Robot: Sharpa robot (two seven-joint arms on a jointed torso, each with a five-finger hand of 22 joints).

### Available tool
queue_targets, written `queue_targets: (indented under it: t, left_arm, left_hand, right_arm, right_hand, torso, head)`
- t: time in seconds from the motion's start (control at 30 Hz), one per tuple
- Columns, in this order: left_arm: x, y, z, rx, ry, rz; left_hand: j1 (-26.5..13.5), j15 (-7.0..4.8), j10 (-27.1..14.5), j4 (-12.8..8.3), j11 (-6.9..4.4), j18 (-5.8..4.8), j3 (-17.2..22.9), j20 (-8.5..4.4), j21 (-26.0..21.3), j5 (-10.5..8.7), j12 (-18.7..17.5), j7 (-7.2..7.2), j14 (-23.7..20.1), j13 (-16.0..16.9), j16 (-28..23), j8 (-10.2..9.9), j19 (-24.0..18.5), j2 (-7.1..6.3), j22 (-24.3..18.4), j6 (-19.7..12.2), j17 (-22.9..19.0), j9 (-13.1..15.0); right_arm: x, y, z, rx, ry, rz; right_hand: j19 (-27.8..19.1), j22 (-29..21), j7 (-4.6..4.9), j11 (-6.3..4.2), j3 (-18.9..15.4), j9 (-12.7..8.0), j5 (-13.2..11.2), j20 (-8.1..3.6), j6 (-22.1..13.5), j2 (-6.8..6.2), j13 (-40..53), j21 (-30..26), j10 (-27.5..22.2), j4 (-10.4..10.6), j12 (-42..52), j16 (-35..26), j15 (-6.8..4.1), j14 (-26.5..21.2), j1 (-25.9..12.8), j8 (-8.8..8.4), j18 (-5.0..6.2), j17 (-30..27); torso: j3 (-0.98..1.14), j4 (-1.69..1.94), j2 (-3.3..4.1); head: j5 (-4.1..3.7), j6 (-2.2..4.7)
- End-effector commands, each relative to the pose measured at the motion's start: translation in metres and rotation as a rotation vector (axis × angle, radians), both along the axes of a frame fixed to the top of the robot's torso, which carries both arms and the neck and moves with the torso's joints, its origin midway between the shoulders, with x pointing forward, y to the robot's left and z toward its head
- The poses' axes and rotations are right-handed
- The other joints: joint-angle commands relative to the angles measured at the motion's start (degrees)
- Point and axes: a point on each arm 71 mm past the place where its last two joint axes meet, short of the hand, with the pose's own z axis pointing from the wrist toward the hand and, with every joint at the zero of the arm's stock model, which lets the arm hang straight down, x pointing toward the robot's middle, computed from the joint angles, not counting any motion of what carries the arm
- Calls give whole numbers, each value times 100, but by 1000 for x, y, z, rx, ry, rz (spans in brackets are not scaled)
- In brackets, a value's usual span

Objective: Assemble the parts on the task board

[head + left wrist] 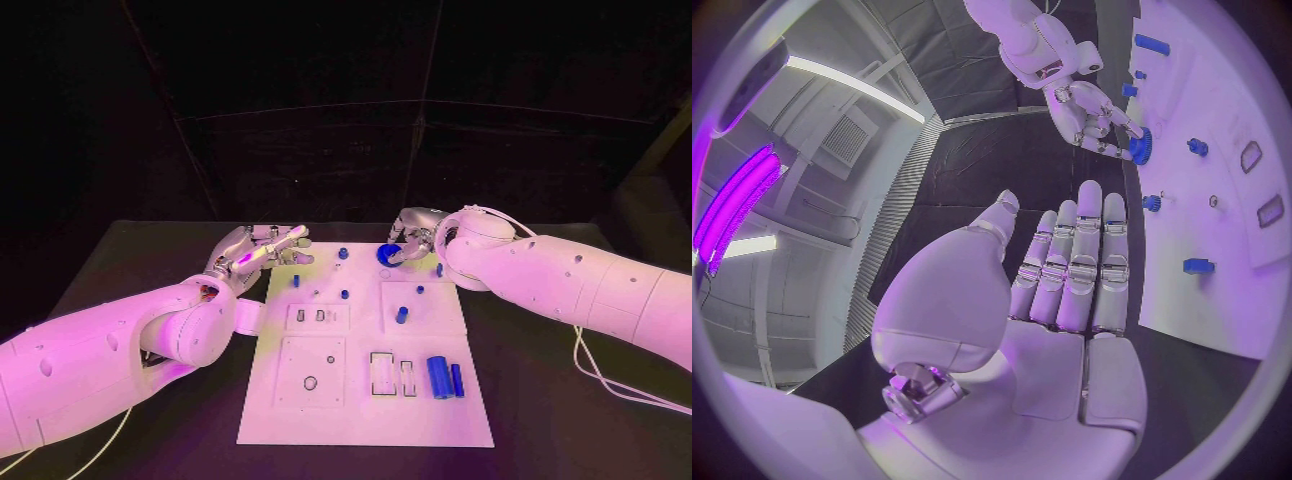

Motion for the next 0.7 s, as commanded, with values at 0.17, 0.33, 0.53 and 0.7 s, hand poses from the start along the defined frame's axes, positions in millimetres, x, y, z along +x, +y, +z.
queue_targets:
  t: [0.17, 0.33, 0.53, 0.7]
  left_arm:
    - [0, -2, 1, 0, -5, -18]
    - [0, -2, 1, 0, -4, -18]
    - [0, -2, 1, 0, -4, -18]
    - [0, -2, 1, 0, -3, -19]
  left_hand:
    - [19, 14, 2, -34, 37, 79, 6, 20, -31, 14, -29, 22, -4, -8, -35, -21, 12, 40, -10, 15, 5, -2]
    - [19, 14, 2, -34, 37, 79, 6, 20, -31, 14, -29, 22, -4, -8, -35, -21, 12, 40, -10, 15, 5, -2]
    - [19, 14, 2, -34, 37, 79, 6, 20, -31, 14, -29, 22, -4, -8, -35, -21, 12, 40, -10, 15, 5, -2]
    - [23, 14, 2, -38, 36, 79, 8, 20, -31, 14, -31, 21, -4, -8, -38, -22, 12, 44, -11, 16, 7, -2]
  right_arm:
    - [-1, 3, -1, -31, -24, 11]
    - [-2, 5, 0, -42, -59, 17]
    - [-11, 14, 3, -7, -94, 39]
    - [-20, 24, 8, 38, -135, 63]
  right_hand:
    - [2, 11, -20, -35, 198, 10, -490, 6, 202, 116, 718, 34, 47, -73, 13, 33, -2, 499, 68, 84, -48, 1059]
    - [7, 24, -56, -64, 283, 18, -515, -9, 324, 141, 733, 40, 60, -109, 22, 35, -23, 500, 65, 138, -50, 1063]
    - [24, 54, -97, -101, 366, 19, -473, -37, 433, 183, 758, 54, 83, -87, 38, 36, -54, 500, -22, 185, -55, 1065]
    - [34, 69, -123, -124, 428, 13, -381, -58, 481, 180, 786, 62, 107, -101, 55, 32, -77, 499, -53, 201, -58, 1056]
  torso:
    - [-2, -2, 1]
    - [-2, 2, 0]
    - [5, -4, 0]
    - [1, -2, -1]
  head:
    - [-1, -5]
    - [-7, -5]
    - [12, -15]
    - [5, -9]
